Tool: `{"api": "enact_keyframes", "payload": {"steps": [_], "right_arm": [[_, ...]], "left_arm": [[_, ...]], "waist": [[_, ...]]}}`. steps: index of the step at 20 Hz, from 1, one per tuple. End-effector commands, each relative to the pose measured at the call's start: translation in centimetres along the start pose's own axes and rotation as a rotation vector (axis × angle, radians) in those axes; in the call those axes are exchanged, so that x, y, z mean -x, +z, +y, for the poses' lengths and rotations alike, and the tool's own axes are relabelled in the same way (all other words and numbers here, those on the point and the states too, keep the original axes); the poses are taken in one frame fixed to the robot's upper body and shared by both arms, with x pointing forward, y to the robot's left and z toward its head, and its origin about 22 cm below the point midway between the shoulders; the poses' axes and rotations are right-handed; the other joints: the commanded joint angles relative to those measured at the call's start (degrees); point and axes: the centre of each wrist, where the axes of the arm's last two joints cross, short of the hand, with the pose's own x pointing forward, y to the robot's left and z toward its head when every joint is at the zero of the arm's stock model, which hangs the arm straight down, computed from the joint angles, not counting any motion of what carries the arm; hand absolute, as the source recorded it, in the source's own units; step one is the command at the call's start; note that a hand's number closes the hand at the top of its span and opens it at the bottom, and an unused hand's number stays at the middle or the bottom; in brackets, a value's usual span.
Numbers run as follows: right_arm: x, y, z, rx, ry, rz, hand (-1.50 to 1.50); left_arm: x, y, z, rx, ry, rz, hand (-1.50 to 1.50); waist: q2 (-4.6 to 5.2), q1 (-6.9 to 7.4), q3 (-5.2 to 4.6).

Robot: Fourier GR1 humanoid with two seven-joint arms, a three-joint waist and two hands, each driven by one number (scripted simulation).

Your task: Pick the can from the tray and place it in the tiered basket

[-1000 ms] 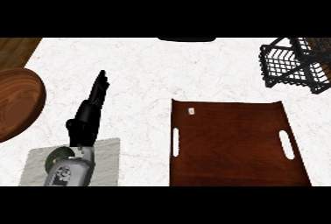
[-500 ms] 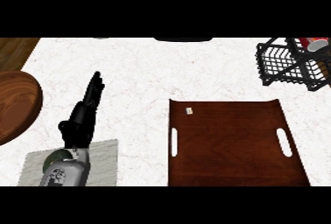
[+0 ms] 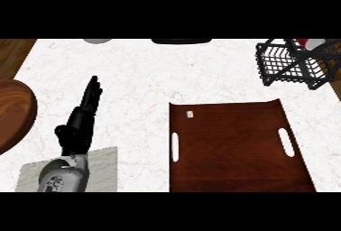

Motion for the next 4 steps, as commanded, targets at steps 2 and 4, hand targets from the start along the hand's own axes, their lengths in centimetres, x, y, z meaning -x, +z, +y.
{"api": "enact_keyframes", "payload": {"steps": [2, 4], "right_arm": [[6.9, 0.6, -7.5, 0.008, -0.042, -0.026, -1.50], [8.7, 1.1, -9.9, -0.022, -0.067, -0.025, -1.50]], "left_arm": [[0.1, 0.8, -0.2, -0.022, 0.003, 0.014, 0.00], [0.5, 0.3, -0.1, -0.015, -0.009, 0.003, 0.00]], "waist": [[-0.35, -1.41, 0.05], [-0.03, -0.62, 0.01]]}}
